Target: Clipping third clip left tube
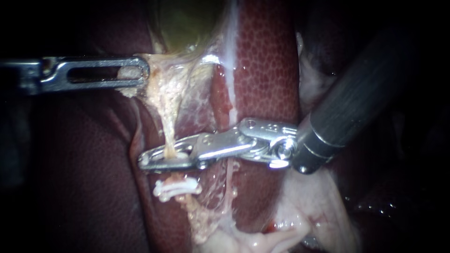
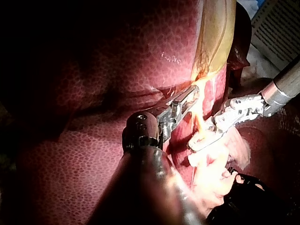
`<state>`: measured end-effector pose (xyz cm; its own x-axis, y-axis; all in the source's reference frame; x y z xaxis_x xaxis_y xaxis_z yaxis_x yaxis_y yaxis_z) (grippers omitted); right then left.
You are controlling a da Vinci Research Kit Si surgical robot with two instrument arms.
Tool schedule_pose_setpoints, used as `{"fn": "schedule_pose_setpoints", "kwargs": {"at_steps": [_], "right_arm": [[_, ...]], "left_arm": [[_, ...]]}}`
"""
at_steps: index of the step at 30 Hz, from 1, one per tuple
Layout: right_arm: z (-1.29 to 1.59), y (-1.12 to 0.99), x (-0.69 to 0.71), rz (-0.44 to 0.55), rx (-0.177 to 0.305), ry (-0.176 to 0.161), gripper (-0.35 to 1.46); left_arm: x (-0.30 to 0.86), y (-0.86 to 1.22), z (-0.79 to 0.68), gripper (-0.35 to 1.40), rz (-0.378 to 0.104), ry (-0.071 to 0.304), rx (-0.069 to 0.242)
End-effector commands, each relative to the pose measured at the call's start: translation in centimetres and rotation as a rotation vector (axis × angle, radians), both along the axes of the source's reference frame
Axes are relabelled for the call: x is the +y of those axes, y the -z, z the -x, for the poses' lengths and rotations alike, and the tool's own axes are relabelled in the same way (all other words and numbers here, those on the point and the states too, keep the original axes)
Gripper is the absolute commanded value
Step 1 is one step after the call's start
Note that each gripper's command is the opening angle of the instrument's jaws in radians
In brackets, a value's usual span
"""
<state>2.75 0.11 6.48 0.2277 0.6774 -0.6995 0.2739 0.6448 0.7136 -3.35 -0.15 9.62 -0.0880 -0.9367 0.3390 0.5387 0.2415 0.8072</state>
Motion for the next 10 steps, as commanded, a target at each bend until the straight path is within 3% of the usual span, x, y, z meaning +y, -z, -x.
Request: {"fn": "schedule_pose_setpoints", "kwargs": {"at_steps": [1,10], "right_arm": [[0.0,0.0,0.0,0.0,0.0,-0.001,-0.35],[0.01,0.0,0.0,0.0,0.0,-0.001,-0.35]], "left_arm": [[0.0,0.0,0.0,-0.16,0.0,0.0,0.0],[0.0,0.0,0.0,-0.16,0.0,0.0,0.0]]}}
